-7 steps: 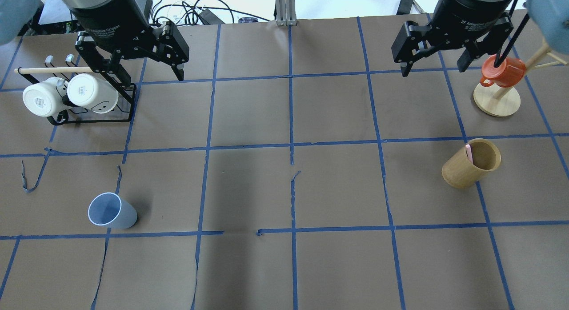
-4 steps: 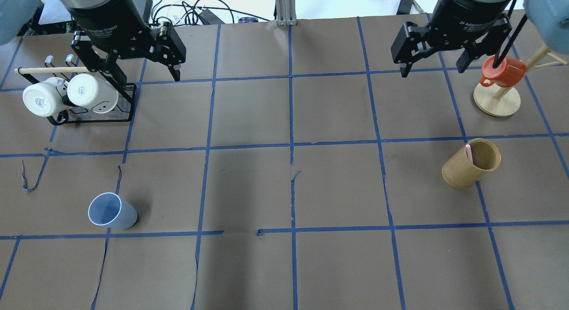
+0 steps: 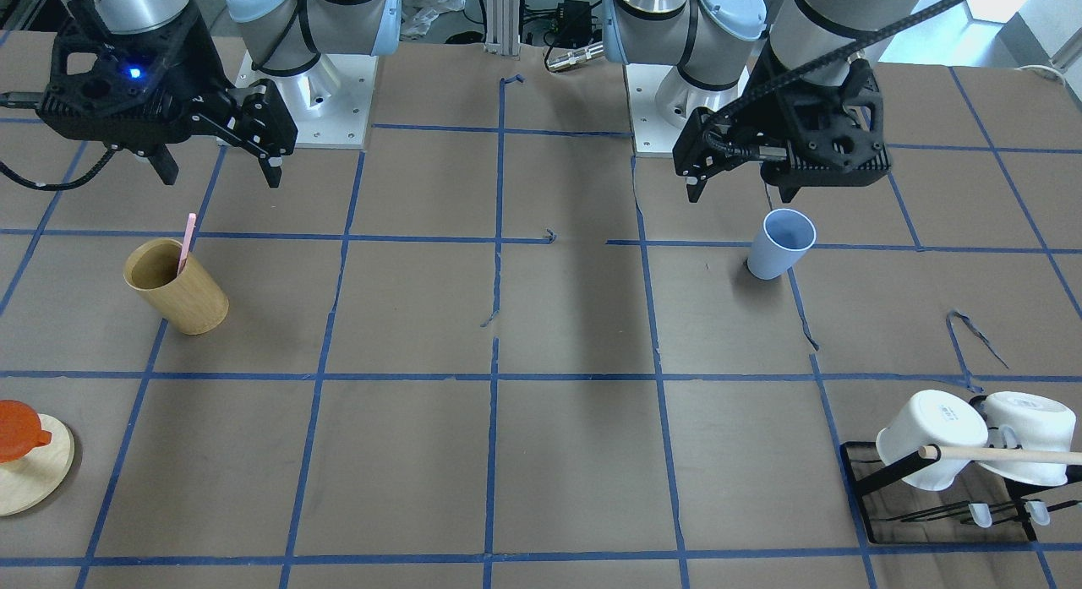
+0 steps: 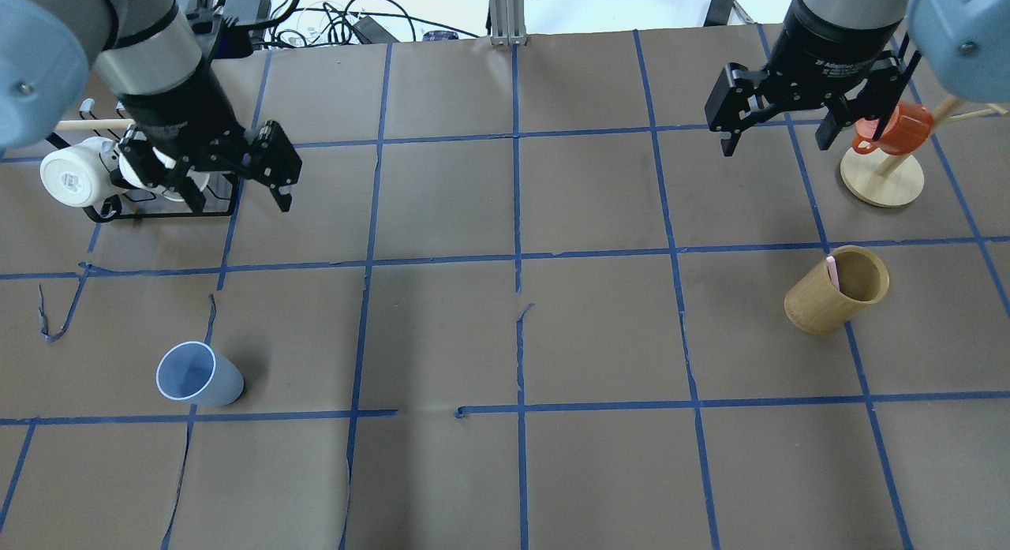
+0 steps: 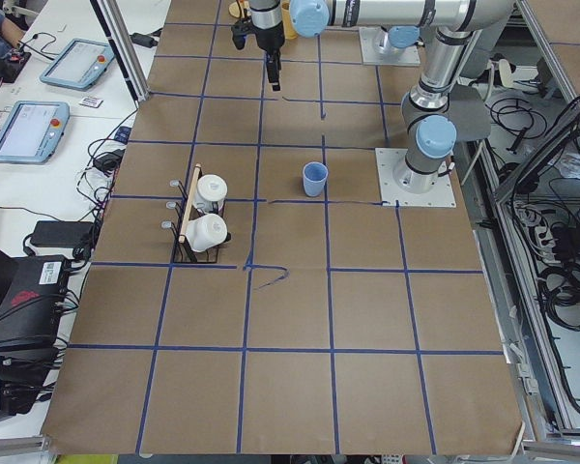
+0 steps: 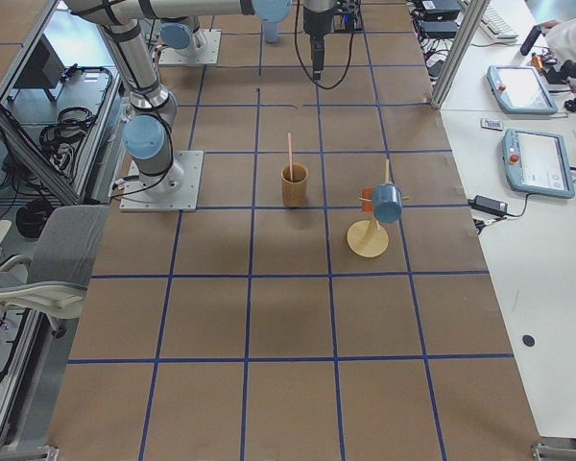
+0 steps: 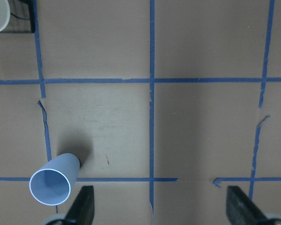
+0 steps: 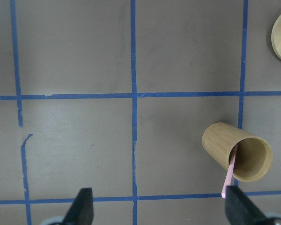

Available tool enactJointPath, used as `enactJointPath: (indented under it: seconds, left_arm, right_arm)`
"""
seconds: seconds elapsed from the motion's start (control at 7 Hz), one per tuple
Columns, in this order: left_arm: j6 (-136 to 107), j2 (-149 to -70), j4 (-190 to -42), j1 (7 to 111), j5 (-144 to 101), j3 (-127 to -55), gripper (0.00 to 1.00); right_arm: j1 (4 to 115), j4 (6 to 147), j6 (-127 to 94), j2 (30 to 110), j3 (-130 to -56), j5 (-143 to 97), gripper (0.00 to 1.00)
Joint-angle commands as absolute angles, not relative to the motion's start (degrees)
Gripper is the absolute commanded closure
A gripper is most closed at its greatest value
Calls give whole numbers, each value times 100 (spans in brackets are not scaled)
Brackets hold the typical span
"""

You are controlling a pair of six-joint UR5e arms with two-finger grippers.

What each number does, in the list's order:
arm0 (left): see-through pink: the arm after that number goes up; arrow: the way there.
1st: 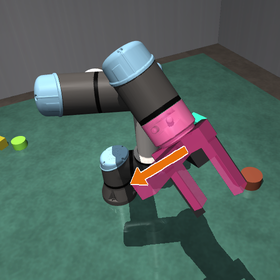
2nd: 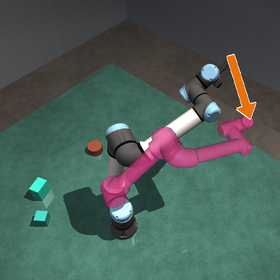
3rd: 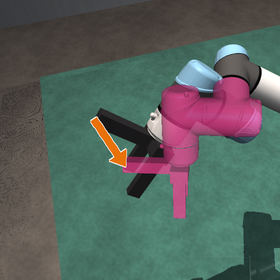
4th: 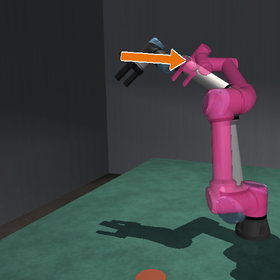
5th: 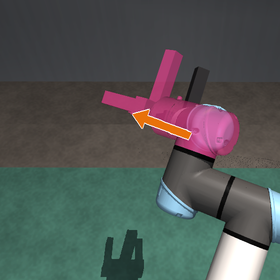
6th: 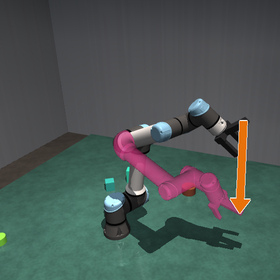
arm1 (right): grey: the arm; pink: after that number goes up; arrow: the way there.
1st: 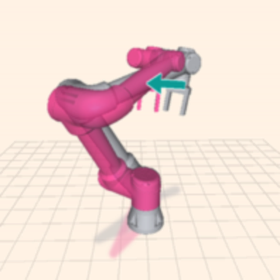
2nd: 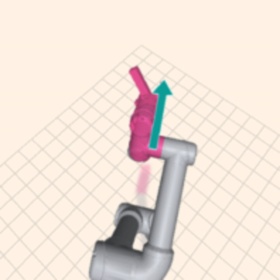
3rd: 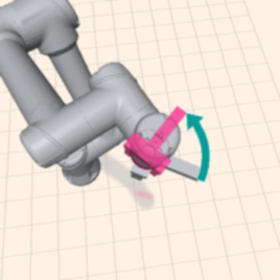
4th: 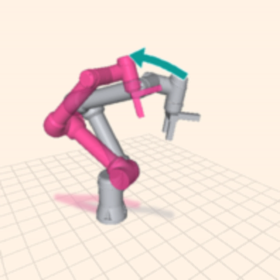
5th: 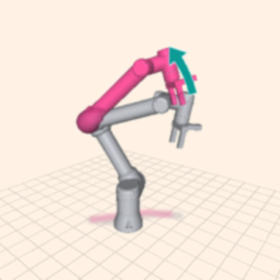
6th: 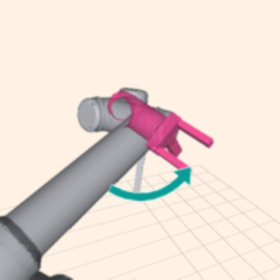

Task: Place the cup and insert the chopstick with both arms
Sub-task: 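Lower the left gripper onto the blue cup while the right descends to the bamboo cup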

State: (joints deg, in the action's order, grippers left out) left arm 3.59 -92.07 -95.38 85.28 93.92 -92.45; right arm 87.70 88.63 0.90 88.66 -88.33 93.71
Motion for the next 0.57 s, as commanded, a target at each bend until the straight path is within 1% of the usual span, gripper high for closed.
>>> enactJointPath:
  seconds: [0.0,0.14,0.29,0.43]
  left_arm:
    - [955,-9018,-8288,7887,9677,-10864,4]
    - [1437,-8931,-7427,7658,9694,-11707,6]
    - [1772,-8817,-6939,7525,9703,-12325,7]
    - [2150,-8798,-6656,7315,9868,-12575,7]
  right_arm:
    - [8247,8824,44,8807,-9287,9633,0]
    - [8096,8833,279,8876,-9673,9668,0]
    - [8086,8911,986,8903,-9842,9755,0]
    - [8086,8930,976,8903,-9870,9939,0]
